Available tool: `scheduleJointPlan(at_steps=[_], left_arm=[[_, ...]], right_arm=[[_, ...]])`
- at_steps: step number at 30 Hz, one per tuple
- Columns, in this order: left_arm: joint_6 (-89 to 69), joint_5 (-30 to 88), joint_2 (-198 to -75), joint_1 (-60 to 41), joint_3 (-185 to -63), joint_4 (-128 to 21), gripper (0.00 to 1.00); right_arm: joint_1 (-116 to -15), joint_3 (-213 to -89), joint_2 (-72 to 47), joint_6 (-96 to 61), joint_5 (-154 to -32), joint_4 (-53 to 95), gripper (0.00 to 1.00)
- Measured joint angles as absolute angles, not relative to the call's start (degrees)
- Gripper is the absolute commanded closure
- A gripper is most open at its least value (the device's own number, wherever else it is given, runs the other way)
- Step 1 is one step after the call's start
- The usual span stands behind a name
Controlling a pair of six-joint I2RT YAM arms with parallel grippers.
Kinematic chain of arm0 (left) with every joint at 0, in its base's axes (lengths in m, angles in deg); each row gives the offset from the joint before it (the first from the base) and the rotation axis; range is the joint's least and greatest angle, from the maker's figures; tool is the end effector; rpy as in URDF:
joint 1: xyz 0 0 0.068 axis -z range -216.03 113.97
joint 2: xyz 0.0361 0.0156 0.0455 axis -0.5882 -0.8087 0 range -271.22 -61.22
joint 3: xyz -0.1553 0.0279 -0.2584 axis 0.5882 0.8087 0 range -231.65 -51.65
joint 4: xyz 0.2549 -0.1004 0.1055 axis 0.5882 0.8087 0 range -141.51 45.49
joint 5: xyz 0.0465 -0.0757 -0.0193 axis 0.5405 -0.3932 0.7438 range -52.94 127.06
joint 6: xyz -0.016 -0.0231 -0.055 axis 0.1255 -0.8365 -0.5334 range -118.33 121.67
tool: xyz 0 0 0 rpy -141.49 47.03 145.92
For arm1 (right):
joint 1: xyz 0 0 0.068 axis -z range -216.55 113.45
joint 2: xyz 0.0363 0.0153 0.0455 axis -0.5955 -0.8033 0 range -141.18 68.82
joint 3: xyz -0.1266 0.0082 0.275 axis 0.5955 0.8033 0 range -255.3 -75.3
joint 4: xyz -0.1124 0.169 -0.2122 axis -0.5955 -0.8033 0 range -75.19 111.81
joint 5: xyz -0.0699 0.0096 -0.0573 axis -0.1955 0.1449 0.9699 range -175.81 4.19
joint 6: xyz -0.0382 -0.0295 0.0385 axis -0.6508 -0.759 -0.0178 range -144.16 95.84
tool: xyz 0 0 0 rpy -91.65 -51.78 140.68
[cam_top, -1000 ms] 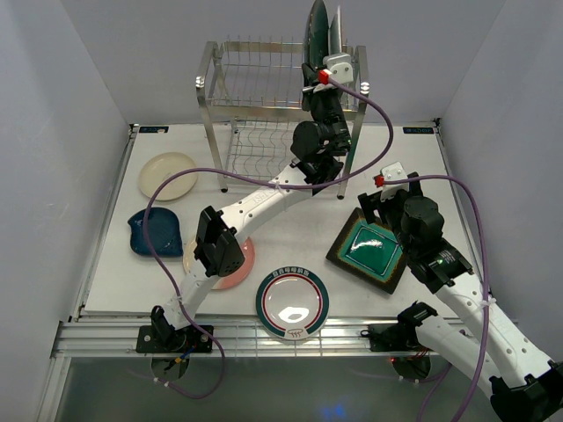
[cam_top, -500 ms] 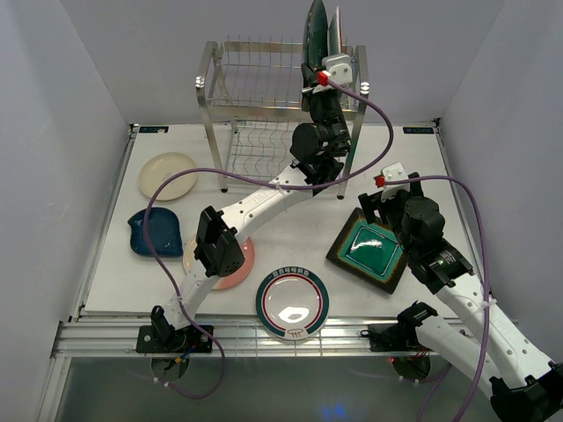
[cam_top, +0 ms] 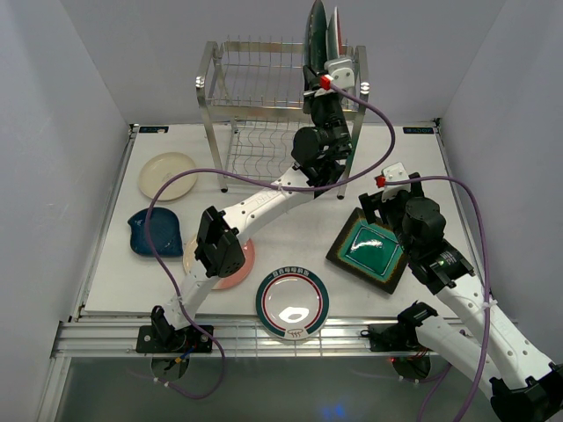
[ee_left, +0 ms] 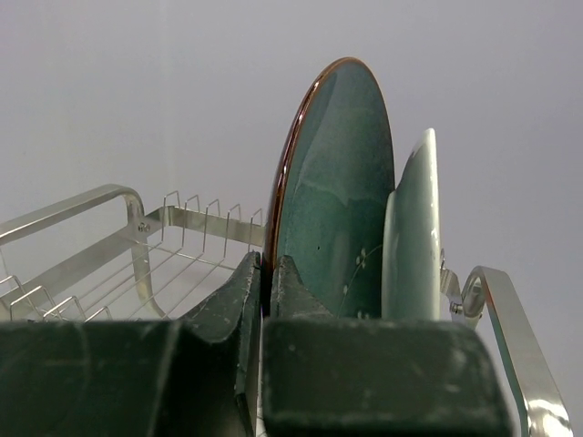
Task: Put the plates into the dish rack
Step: Insert the plate into the dish rack.
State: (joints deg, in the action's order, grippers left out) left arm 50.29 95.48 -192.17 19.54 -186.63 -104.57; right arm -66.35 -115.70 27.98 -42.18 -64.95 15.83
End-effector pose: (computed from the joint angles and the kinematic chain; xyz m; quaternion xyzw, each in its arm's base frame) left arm 0.3385 -0.4237 0.4982 -0.0924 0.5212 0.0872 0.8439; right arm 0.1759 0.0816 0.3511 -0.1869 0.7192 -0.0670 0.6659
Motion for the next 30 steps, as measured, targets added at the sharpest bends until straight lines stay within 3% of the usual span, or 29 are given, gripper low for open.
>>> scheduleJointPlan(at_steps=[4, 9, 30], left_arm=[[50.6, 94.97, -192.17, 19.58, -186.48, -104.74, 0.84], [51.01, 94.75, -192.17, 19.58, -186.45, -104.76, 1.0], [56.59, 94.97, -192.46, 20.39, -186.78, -109.37, 1.0]], right_arm=[[-66.35, -115.7, 27.98, -42.18, -64.95, 15.83, 0.1], [-66.35, -115.7, 27.98, -42.16, -64.95, 15.83, 0.1], [-66.35, -115.7, 27.98, -42.16, -64.95, 15.83, 0.1]])
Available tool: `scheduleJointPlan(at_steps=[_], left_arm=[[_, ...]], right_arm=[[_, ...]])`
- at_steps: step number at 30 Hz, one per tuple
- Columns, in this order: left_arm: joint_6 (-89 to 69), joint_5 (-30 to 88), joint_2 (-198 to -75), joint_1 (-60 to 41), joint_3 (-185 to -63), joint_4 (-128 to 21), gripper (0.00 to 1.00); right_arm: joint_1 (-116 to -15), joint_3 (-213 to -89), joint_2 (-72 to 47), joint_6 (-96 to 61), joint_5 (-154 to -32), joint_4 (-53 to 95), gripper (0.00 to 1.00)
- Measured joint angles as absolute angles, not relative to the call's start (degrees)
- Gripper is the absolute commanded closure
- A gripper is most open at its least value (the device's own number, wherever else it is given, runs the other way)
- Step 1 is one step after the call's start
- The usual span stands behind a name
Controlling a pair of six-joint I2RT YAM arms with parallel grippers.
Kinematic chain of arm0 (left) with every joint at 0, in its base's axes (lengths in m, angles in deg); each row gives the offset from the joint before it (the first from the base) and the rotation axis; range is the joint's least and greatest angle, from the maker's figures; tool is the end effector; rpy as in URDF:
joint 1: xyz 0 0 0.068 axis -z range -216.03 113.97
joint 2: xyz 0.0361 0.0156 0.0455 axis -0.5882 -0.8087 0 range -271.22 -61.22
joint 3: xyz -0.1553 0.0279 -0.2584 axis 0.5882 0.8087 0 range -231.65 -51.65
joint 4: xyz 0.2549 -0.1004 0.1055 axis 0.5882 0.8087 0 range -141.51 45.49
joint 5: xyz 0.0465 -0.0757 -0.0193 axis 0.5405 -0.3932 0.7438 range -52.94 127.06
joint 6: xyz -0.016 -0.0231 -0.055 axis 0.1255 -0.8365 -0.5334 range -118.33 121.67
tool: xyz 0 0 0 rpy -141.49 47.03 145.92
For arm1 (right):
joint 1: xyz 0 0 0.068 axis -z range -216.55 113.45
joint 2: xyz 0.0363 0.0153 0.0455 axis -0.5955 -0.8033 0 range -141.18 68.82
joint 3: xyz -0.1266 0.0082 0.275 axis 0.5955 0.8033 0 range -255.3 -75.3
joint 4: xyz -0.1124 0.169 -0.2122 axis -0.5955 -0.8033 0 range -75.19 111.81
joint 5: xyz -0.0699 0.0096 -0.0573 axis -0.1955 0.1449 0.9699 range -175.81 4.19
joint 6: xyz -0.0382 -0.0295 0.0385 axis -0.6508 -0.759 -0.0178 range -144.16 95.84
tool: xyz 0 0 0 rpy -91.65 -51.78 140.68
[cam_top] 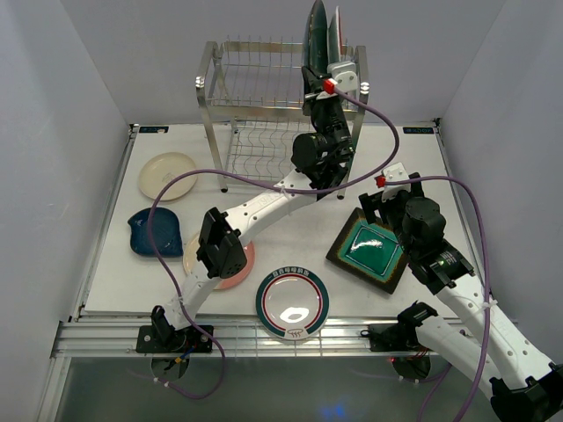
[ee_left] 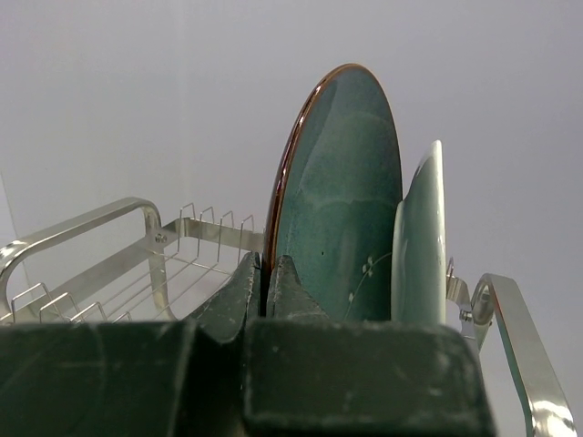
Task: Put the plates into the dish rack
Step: Insert the plate into the dish rack.
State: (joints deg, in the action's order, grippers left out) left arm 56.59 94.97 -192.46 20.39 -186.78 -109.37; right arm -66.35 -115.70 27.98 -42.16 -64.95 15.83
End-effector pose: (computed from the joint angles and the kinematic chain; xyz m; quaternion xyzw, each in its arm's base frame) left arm 0.3290 -0.4243 0.5009 -0.0884 0.5081 0.1070 0.8500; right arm 0.1759 0.0816 0.3511 -0.1867 0.7192 -0.0669 0.6659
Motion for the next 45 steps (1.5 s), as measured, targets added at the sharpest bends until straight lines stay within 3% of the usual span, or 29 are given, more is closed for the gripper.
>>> scheduleJointPlan(at_steps=[9, 11, 19, 24, 27, 45], left_arm=[[56.89, 94.58, -193.13, 20.44, -187.28, -109.81, 1.0], [56.0, 94.56, -193.13, 20.3, -187.28, -108.65, 0.92], [51.76, 93.88, -193.13, 19.25, -187.31, -104.22, 0.81], [49.44, 91.8, -193.13, 19.1, -186.83, -103.65, 0.6], [48.06, 90.78, -193.02, 19.21, -186.45, -103.84, 0.53], [43.43, 90.19, -189.59, 19.21, -183.33, -102.45, 0.39]], right_arm=[[-66.35, -115.7, 27.98, -42.16, -64.97, 15.83, 0.1], [-66.35, -115.7, 27.98, -42.14, -64.97, 15.83, 0.1], [-66.35, -115.7, 28.02, -42.14, -65.0, 15.83, 0.1], [-66.35, -115.7, 28.02, -42.14, -65.0, 15.83, 0.1], [-66.35, -115.7, 28.02, -42.14, -65.0, 15.83, 0.1], [-66.35, -115.7, 28.33, -42.14, -65.02, 15.83, 0.1]])
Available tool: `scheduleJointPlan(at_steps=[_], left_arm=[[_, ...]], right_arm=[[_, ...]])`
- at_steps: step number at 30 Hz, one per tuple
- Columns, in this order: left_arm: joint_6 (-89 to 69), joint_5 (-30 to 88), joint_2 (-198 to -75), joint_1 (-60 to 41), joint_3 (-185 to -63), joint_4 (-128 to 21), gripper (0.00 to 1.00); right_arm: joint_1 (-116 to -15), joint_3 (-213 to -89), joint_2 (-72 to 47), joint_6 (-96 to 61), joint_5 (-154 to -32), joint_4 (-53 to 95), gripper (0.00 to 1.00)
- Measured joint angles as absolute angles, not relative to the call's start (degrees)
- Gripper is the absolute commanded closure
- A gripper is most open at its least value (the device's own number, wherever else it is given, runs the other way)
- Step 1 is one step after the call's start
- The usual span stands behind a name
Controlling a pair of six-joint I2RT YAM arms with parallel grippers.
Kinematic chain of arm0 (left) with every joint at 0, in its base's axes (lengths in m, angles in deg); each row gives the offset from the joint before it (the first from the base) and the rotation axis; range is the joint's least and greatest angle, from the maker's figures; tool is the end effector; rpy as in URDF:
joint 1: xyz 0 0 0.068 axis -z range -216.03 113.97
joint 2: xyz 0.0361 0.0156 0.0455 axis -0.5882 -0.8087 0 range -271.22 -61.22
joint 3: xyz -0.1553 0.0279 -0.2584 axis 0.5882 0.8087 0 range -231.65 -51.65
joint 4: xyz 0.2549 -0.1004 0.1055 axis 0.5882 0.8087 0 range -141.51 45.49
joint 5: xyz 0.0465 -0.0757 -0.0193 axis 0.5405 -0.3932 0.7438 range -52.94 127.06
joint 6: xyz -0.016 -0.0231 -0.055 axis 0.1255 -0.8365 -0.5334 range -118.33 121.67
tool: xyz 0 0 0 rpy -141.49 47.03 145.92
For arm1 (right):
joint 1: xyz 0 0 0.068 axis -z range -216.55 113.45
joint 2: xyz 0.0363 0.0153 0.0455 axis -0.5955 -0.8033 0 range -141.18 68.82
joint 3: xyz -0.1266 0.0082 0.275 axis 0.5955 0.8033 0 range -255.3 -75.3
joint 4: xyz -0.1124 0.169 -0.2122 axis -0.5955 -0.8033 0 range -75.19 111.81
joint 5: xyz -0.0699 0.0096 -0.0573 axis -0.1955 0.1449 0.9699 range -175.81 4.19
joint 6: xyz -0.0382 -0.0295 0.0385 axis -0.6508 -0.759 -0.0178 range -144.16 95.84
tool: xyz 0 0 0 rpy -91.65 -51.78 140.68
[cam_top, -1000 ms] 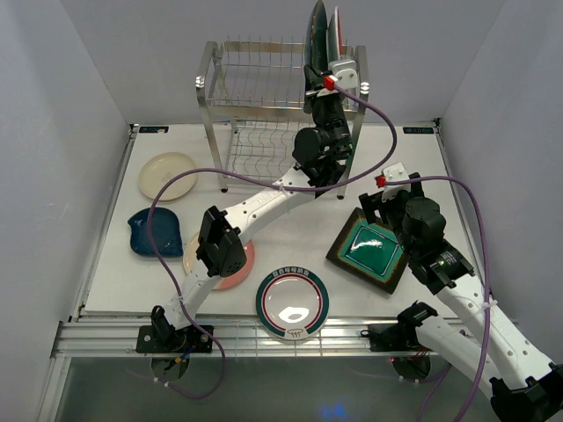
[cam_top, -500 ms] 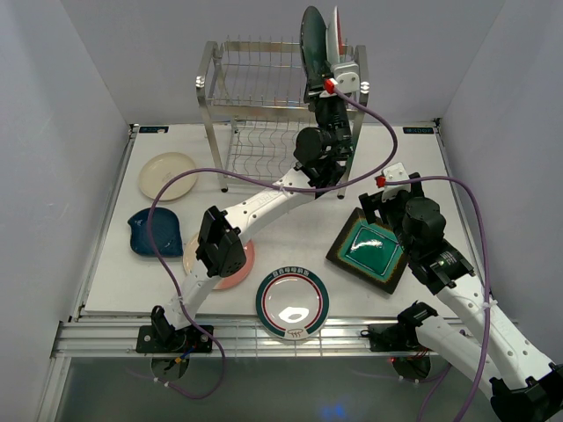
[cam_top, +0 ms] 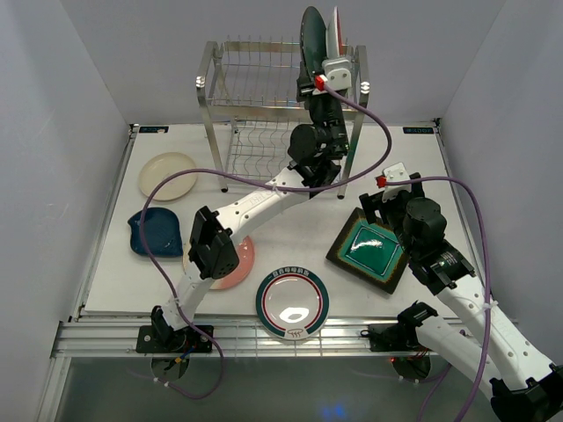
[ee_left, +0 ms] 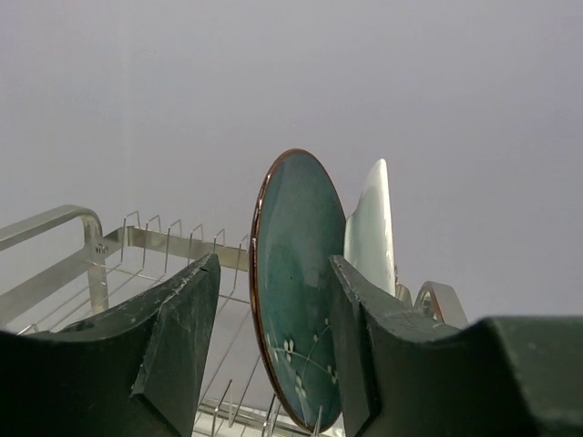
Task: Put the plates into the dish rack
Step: Insert the plate into the dish rack.
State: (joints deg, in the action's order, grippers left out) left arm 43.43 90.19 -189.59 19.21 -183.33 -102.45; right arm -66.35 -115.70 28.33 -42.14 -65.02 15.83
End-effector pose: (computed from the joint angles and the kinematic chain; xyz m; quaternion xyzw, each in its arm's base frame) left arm 0.3372 -0.4205 0.5034 -0.0763 0.5007 0.0364 0.8615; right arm 0.1746 0.0809 0.3522 -0.1858 0.7175 -0.0657 0.6681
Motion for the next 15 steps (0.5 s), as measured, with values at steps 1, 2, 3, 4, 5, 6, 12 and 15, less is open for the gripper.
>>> scheduleJointPlan(at_steps=[1, 2, 3, 4, 5, 6, 12, 15], left_arm=[[42.84, 90.3, -188.78, 19.21, -182.59, -102.23, 0.37], [42.18, 90.47, -187.82, 19.21, -181.6, -101.72, 0.36], [41.46, 90.6, -186.75, 19.21, -180.49, -101.16, 0.32], [40.85, 90.84, -185.35, 19.21, -179.09, -100.65, 0.3], [40.0, 91.13, -183.95, 19.21, -177.69, -100.19, 0.28], [39.17, 91.48, -182.2, 19.23, -176.01, -99.71, 0.27], [33.86, 93.31, -171.12, 19.34, -165.32, -98.71, 0.15], [31.12, 94.27, -165.75, 19.58, -160.27, -98.42, 0.12]], right_arm=[[-66.35, -115.7, 28.33, -42.11, -65.04, 15.81, 0.1], [-66.35, -115.7, 28.33, -42.11, -65.06, 15.81, 0.1], [-66.35, -115.7, 28.33, -42.14, -65.17, 15.81, 0.1], [-66.35, -115.7, 28.33, -42.14, -65.21, 15.81, 0.1], [-66.35, -115.7, 28.33, -42.14, -65.32, 15.81, 0.1], [-66.35, -115.7, 28.33, -42.14, -65.41, 15.81, 0.1], [-66.35, -115.7, 28.24, -42.14, -66.48, 15.59, 0.1], [-66.35, -115.7, 27.91, -42.16, -67.16, 15.43, 0.1]])
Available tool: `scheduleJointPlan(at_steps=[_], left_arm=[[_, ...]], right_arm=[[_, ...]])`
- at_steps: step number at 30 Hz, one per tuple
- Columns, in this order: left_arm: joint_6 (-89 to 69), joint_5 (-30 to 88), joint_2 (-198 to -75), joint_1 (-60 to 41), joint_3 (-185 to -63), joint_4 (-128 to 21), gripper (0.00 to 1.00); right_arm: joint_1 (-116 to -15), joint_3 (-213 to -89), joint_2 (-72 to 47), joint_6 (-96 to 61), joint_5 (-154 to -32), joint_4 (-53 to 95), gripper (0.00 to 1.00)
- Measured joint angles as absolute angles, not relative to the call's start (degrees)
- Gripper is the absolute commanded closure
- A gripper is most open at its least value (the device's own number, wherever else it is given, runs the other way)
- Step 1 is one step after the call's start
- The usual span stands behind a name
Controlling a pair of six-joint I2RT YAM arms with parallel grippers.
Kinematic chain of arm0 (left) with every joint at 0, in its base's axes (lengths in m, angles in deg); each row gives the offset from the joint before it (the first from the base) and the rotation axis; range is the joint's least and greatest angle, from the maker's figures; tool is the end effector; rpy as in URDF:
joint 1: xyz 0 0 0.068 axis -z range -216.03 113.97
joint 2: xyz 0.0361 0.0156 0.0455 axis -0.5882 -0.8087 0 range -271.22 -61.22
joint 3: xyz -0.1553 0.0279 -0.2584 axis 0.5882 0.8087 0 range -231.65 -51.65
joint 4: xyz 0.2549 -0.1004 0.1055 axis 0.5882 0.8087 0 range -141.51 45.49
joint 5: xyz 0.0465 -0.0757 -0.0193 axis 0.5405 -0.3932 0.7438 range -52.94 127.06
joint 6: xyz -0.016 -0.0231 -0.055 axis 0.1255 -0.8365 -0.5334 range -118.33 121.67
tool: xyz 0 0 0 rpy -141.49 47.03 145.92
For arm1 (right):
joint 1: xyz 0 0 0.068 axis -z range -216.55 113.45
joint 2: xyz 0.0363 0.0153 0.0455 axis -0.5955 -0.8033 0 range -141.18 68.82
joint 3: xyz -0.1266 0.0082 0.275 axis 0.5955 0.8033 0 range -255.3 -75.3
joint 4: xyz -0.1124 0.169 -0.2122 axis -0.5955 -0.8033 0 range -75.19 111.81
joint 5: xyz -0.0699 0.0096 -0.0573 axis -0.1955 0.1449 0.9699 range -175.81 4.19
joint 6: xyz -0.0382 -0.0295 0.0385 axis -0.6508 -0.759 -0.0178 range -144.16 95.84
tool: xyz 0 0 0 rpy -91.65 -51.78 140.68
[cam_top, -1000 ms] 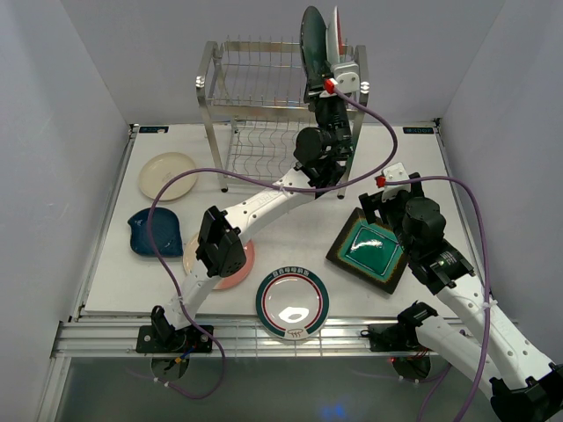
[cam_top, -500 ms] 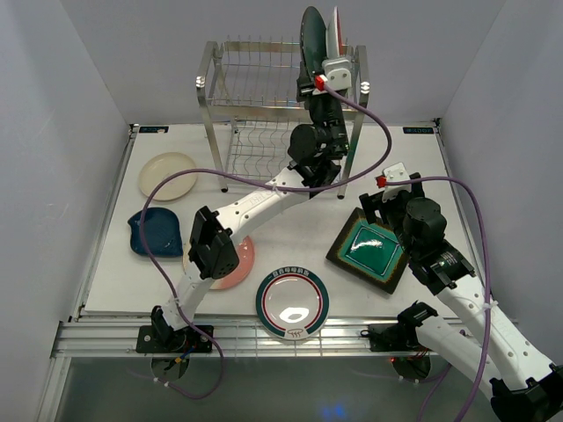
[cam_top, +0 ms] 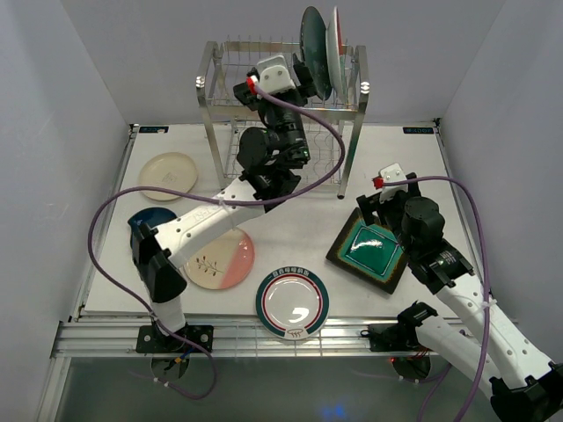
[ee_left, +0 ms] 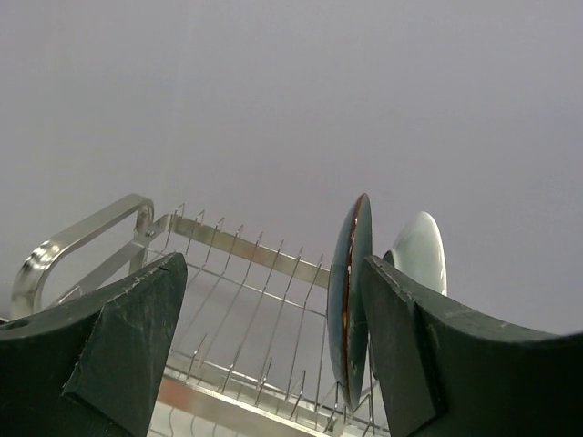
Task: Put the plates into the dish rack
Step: Insert the plate into the dish rack, then pick up the plate from the corner of the board.
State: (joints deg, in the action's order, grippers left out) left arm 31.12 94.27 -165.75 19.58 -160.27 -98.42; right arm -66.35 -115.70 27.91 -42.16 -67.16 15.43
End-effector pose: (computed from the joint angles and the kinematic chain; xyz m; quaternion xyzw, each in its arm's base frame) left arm 0.2755 -0.3331 0.5558 -0.1344 0.5210 -0.0317 0.8423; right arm 0.1757 0.0834 0.3500 -0.2009 0.7186 -0.0533 0.6636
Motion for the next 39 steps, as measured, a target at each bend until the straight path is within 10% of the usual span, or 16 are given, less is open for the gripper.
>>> scheduleJointPlan(at_steps=[39], left_arm=[[-38.82, 85.09, -109.51, 23.74, -80.23, -68.06, 0.02]], right_arm=[[-67.16, -109.18, 20.76, -63.21, -91.42, -5.81, 0.05]])
